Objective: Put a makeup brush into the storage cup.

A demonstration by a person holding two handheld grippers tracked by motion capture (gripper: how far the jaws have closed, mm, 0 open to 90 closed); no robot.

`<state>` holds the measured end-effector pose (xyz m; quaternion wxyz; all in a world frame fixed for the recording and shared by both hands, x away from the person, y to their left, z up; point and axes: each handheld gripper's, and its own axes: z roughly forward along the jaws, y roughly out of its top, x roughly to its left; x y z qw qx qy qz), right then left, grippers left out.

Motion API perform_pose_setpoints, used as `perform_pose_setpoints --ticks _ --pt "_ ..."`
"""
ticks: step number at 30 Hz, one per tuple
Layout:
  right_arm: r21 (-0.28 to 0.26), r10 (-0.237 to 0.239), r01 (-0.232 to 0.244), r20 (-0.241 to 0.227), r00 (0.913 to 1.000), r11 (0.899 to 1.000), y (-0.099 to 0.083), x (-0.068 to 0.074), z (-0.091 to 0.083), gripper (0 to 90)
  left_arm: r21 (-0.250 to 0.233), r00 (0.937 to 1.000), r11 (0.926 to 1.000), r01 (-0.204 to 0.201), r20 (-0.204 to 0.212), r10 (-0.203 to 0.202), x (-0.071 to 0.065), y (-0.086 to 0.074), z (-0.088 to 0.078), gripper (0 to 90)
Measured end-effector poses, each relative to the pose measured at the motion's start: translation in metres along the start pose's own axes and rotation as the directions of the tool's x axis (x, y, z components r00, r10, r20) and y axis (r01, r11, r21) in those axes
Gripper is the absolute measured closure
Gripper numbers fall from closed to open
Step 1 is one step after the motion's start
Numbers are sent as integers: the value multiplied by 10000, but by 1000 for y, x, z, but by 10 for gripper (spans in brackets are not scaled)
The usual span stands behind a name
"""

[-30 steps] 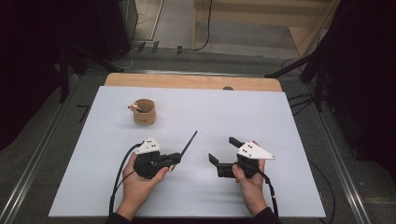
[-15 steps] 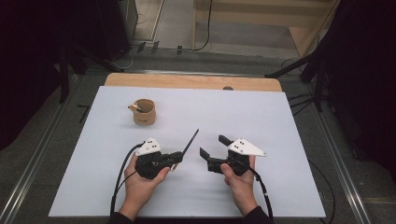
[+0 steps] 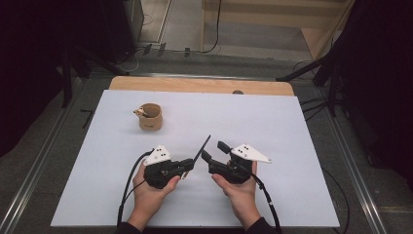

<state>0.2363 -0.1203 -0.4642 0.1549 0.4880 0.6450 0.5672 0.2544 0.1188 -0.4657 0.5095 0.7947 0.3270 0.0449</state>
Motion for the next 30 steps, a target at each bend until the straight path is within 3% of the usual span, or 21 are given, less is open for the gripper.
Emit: perform_pose_setpoints --ticks 10,19,21,23,26,30 --pt "53 1180 -1179 -334 9925 9930 -3 2 5 447 -202 10000 9998 -49 20 49 -3 -2 0 846" --pt "40 1801 -1803 -764 9807 9836 -6 5 6 583 -263 9999 9996 -137 60 139 -5 -2 1 847" --pt "20 1973 -1979 -872 9765 9802 -6 3 5 603 -257 9998 9996 -126 118 129 -6 -2 2 846" --pt "167 2439 -2435 -1069 9639 9698 -8 1 5 624 -313 9998 9994 -175 121 179 -8 -3 2 846" --pt "274 2816 -2804 -1228 9516 9595 -11 -2 6 651 -389 9996 9990 -235 162 242 -10 -2 2 846" --pt "240 2976 -2972 -1377 9447 9545 -13 -4 7 674 -377 9993 9988 -311 215 319 -13 -3 5 846"
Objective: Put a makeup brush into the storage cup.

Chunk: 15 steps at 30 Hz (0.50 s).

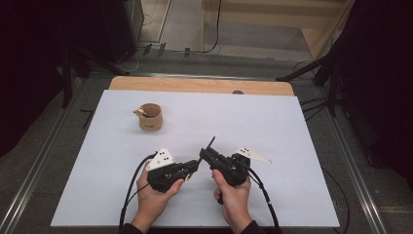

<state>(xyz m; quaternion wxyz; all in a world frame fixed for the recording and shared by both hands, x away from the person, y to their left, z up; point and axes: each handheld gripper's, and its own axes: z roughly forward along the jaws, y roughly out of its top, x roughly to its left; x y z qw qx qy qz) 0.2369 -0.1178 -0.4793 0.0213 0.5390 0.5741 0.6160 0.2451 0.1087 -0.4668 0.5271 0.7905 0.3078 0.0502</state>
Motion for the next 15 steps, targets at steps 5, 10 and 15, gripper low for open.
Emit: perform_pose_setpoints --ticks 5,10,15 --pt "-25 123 -124 -112 9999 9999 -1 0 -1 714 41 9999 9999 -100 33 100 -2 -1 2 846" --pt "-30 524 -525 -334 9981 9986 -1 -3 -1 775 72 9999 9998 -160 -3 160 -3 -2 3 846" --pt "-109 439 -447 -632 9970 9989 -1 -4 -2 850 38 9997 9999 -100 231 99 -1 -3 6 835"
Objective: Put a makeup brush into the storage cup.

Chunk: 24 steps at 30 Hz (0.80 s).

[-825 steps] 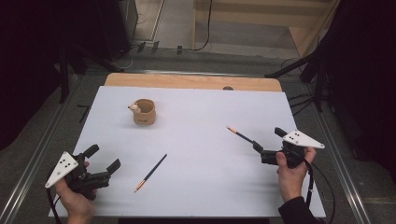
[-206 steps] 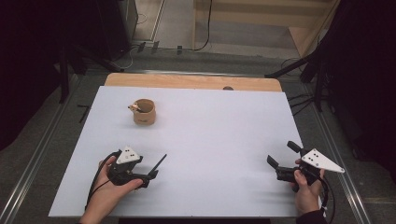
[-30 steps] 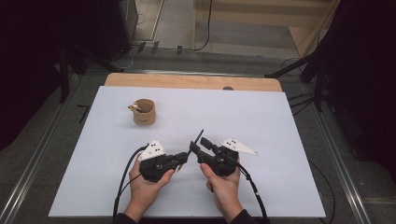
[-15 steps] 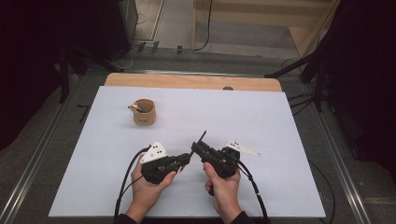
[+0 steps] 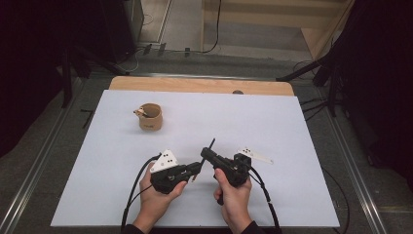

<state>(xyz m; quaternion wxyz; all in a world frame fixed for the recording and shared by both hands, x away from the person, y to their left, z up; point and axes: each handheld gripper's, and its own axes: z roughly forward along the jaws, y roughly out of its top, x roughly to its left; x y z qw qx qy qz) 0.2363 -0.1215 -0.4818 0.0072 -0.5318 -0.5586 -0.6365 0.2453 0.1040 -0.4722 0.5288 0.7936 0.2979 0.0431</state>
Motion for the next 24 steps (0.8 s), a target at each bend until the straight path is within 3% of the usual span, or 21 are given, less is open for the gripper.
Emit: perform_pose_setpoints --ticks 2,4,7,11,14,20,24 --pt "-36 -99 99 -10 10000 9999 0 0 -1 851 -76 9998 9998 -163 -61 163 0 -1 1 803" --pt "-136 -304 304 16 9995 9994 1 0 -2 851 -103 9998 9998 -160 78 161 0 -1 1 702" --pt "-278 -528 533 174 9985 9982 4 0 -4 851 33 9999 10000 -89 118 88 0 -1 3 688" --pt "-329 -1167 1181 423 9923 9925 7 2 -7 851 248 10000 9997 34 31 -35 1 -2 6 685" --pt "-292 -1742 1762 604 9828 9839 7 7 -7 851 240 9999 9997 16 -108 -13 1 -1 7 695" --pt "-89 -2933 2951 860 9521 9554 4 22 -4 851 204 9999 9998 -3 -100 5 -2 -2 9 744" --pt "15 -3393 3404 850 9368 9403 2 28 -3 851 284 9998 9995 -114 -154 118 -4 -2 10 807"
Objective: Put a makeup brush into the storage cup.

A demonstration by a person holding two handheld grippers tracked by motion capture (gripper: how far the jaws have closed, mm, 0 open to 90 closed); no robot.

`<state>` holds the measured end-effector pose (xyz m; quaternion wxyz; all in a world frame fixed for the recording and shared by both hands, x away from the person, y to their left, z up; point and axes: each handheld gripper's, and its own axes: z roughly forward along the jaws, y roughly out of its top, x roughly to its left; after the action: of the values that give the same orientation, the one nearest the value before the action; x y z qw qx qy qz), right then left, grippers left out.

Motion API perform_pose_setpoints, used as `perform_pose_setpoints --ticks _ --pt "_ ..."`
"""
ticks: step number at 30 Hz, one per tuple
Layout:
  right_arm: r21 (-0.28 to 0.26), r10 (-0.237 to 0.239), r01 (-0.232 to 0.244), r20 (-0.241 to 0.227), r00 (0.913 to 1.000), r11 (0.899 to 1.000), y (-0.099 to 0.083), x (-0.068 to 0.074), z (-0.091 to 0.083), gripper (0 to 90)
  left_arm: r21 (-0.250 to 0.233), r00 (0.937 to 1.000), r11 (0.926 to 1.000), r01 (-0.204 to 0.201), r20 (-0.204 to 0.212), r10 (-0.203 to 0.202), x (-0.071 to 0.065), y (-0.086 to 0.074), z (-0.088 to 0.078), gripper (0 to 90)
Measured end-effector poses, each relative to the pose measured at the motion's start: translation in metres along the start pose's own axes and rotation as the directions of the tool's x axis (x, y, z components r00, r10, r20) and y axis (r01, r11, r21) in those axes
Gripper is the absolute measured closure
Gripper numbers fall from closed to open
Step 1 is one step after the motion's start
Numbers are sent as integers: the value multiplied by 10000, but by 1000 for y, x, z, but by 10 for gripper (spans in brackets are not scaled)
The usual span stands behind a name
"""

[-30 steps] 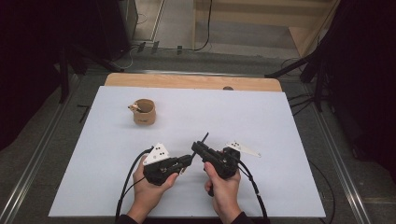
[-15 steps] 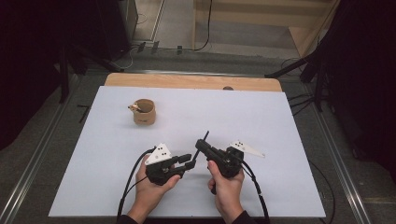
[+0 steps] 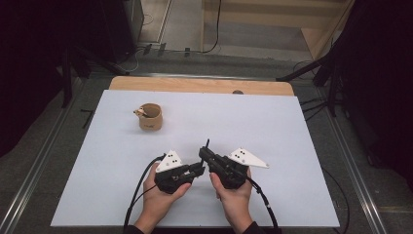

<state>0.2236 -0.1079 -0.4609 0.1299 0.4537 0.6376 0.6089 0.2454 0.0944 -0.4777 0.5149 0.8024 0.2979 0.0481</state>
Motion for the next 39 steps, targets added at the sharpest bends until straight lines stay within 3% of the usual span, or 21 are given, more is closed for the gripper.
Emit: perform_pose_setpoints --ticks 4,8,14,27,34,39 --pt "35 -172 172 27 9998 9998 0 1 1 849 112 9997 9997 -239 -37 239 -2 0 0 845" --pt "60 -182 182 -41 9998 9998 -1 2 1 818 -86 9996 9996 -264 -96 263 -2 1 -3 848" --pt "298 -97 100 -91 9999 9995 -7 4 5 785 -314 9998 9995 -63 -216 56 1 3 -8 848" --pt "486 -45 52 -144 9999 9988 -9 3 6 843 -440 9999 9990 -75 -92 71 3 2 -6 833" --pt "306 -409 398 370 9985 9987 -3 -3 0 844 -581 9999 9983 -108 -72 104 9 2 -14 726" --pt "296 -813 791 819 9933 9964 0 -11 -4 843 -797 9996 9968 -10 -300 -14 17 5 -23 702"
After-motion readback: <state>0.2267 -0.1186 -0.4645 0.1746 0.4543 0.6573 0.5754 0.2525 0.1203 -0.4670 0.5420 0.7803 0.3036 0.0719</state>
